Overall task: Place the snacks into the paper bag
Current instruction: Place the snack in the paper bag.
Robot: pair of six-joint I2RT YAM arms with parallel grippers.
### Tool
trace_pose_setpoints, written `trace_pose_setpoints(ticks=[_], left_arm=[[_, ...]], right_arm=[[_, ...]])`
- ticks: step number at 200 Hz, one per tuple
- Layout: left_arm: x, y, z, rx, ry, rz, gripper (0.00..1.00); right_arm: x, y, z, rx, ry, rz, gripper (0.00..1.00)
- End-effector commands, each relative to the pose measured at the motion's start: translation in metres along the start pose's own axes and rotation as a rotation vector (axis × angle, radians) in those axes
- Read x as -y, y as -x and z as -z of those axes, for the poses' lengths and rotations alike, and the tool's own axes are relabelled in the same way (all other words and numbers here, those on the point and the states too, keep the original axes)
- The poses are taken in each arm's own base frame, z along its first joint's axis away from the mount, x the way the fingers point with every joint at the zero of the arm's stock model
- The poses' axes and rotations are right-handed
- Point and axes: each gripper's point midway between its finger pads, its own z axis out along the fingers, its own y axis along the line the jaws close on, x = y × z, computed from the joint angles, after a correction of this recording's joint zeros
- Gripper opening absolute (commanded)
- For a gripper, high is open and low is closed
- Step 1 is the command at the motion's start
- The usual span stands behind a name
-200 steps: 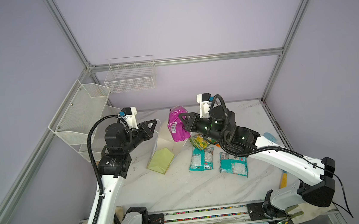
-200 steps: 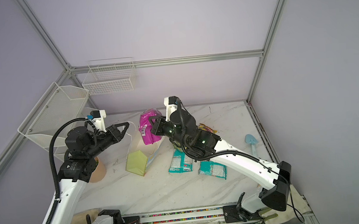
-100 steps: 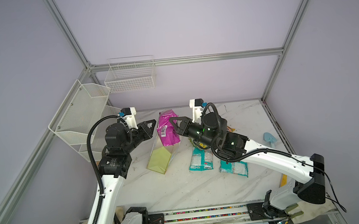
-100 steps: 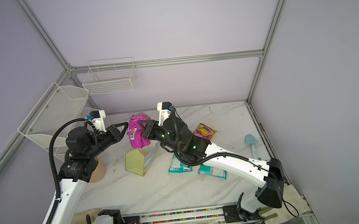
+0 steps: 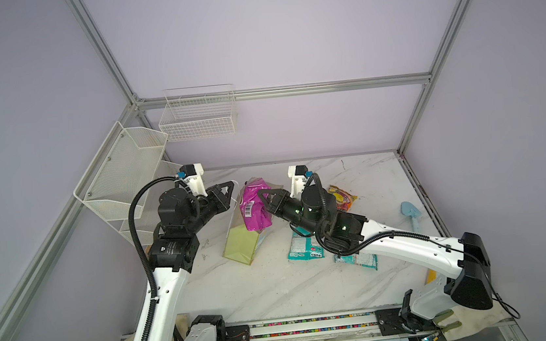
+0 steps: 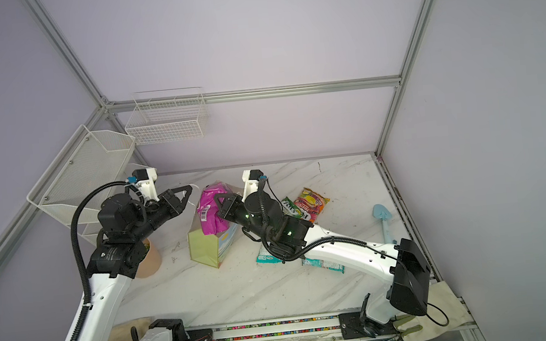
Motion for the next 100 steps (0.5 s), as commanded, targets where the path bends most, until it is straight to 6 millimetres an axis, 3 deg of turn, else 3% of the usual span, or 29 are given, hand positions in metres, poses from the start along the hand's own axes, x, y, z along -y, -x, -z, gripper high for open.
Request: trace_pose_setpoints(ticks=[1,43,80,100], left_arm=[[-0.003,0.002,0.003,0.030,-0.003,-0.024,0.00],[-0.006,0.005,0.006,0.041,0.008,-0.024,0.00],[-0.012,0.007,0.009,0.050,0.027,-0.021,0.00],[-0.014,0.009,0.010,0.054,0.033,-0.019,0.00]], right_arm=[[-0.054,0.026,0.006,0.088,0.174,-0.074,0.00],[-0.047,0.015,-0.007,0.054,0.156,-0.075,0.00],[-0.052,0.017,-0.007,0.054,0.149,-0.046,0.42],[-0.055,0.020,-0.008,0.054,0.135,-0.017,0.53]])
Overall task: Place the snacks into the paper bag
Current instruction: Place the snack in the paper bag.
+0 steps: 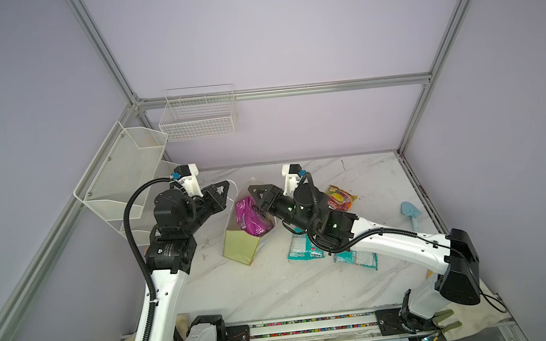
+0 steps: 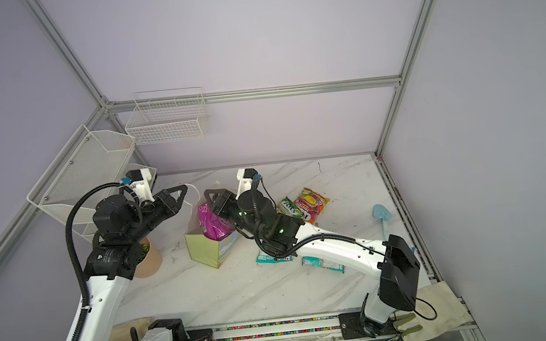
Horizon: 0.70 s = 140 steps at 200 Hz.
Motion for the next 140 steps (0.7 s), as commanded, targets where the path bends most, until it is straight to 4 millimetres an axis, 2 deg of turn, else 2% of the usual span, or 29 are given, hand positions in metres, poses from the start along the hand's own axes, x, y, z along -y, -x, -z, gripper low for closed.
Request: trace_pose_setpoints(ticks=[1,67,116,140], left_arm=[[-0.007,-0.001,0.002,0.018,0.007,-0.021,0.00],[-0.014,0.000,0.001,0.019,0.023,-0.015,0.00],[-0.012,0.006,0.003,0.025,0.016,-0.022,0.00],[-0.011,0.008,0.004,0.028,0.016,-0.027,0.00]], right_arm=[[-0.043,0.018,0.008,0.042,0.099,-0.001,0.53],[-0.052,0.020,0.011,0.028,0.077,0.075,0.54],[-0.030,0.039,0.032,0.084,-0.092,0.174,0.57],[-0.020,0.040,0.040,0.064,-0.170,0.225,0.63]])
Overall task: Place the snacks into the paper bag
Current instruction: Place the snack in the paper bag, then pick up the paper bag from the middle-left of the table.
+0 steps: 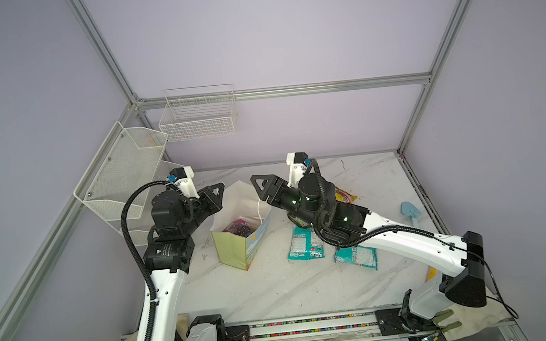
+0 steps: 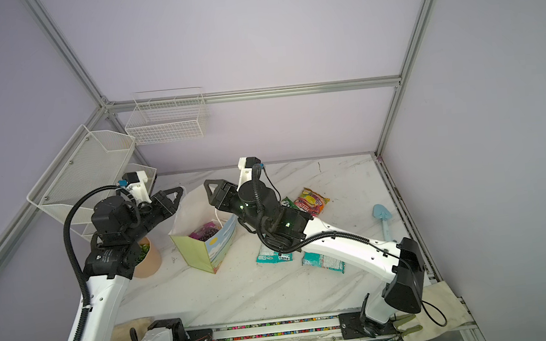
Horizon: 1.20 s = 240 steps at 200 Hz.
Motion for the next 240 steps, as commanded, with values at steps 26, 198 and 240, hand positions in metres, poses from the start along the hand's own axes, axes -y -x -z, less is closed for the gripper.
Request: trace_pose_setpoints(ticks=[26,198,240], left_arm=[[0.009,0.008,0.002,0.019,-0.044,-0.042,0.00],[0.013,0.005,0.012,0.014,-0.057,-0.040,0.00],[0.021,0.005,0.014,0.005,-0.100,-0.016,0.00]], right_arm=[[0.010,0.000,0.021,-0.068,-0.109,0.107,0.67],[0.000,-0.029,-0.016,-0.150,0.183,0.013,0.05],[-0.014,0.003,0.007,-0.085,0.169,0.066,0.00]])
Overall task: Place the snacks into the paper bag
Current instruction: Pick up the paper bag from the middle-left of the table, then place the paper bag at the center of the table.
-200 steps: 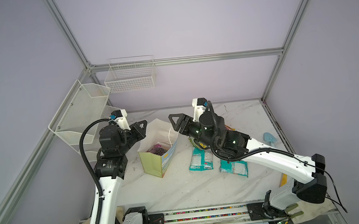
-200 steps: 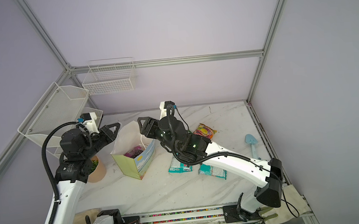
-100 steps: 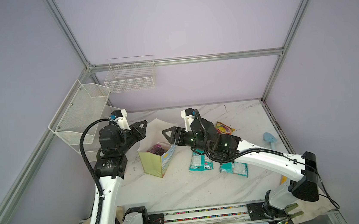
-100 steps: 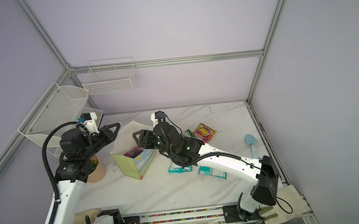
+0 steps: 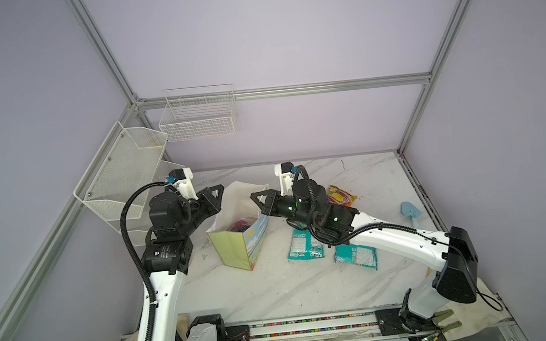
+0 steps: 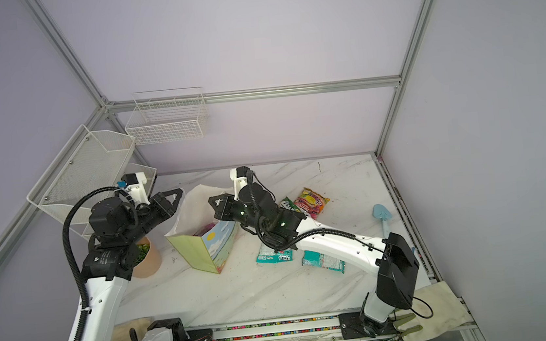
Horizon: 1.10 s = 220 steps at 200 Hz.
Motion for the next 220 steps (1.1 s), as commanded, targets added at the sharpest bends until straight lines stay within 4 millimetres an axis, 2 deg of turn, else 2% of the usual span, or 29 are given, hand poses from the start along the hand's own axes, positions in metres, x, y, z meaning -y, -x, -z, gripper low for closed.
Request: trace_pose_setpoints(ticks=[1,29,77,113,155,186,220], left_arm=[[0.021,0.007,0.008,0.024,-0.088,-0.026,0.00],[0.031,0.010,0.010,0.027,-0.135,0.001,0.00],[0.035,0.010,0.013,0.031,-0.155,0.008,0.00],[0.040,0.014,0.016,0.042,-0.162,0.003,0.00],[0.036,0.011,0.013,0.033,-0.156,0.007,0.00],[0.031,0.004,0.007,0.002,-0.156,0.010,0.00],[0.029,0.003,0.007,0.004,-0.149,0.009,0.00]], right_arm=[[-0.044,0.046,0.034,0.130,0.082,0.034,0.00],[-0.040,0.058,0.047,0.157,0.051,0.050,0.00],[-0.002,0.049,0.050,0.115,-0.017,0.031,0.00],[0.000,0.060,0.053,0.119,-0.026,0.049,0.00],[0.015,0.057,0.050,0.098,-0.055,0.050,0.00],[0.031,0.052,0.047,0.080,-0.084,0.043,0.07],[0.046,0.050,0.043,0.054,-0.116,0.040,0.11]])
